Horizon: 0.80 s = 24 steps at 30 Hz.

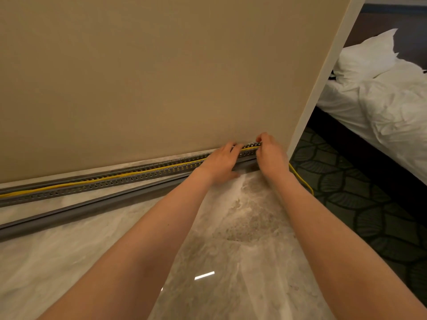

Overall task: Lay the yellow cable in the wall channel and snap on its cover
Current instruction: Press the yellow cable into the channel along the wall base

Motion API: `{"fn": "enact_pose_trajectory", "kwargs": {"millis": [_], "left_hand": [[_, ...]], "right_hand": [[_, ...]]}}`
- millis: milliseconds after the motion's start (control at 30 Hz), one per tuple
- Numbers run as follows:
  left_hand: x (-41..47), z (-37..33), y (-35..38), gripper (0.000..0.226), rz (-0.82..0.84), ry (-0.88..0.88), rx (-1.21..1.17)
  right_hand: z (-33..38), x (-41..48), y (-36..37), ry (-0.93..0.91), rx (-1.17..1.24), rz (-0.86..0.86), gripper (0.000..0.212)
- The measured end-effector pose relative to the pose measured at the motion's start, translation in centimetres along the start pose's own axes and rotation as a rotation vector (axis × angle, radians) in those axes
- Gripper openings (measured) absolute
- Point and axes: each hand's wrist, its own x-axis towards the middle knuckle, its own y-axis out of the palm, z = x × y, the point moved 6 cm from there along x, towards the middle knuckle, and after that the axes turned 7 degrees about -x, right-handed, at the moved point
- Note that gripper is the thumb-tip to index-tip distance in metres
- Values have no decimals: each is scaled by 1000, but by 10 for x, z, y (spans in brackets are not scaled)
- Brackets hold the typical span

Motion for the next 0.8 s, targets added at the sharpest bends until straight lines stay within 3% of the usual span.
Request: {"fn": "enact_pose_trajectory", "kwargs": {"millis": [200, 600, 800], "left_hand": [[-18, 11, -13, 38, -32, 13, 70], [-31, 19, -34, 32, 18, -47, 174], [-29, 19, -31, 29, 29, -55, 199]], "right_hand": [[2, -12, 2, -33, 4, 39, 25], [18, -22, 0, -32, -134, 147, 38], [21, -35, 10, -71, -243, 261, 59]]}}
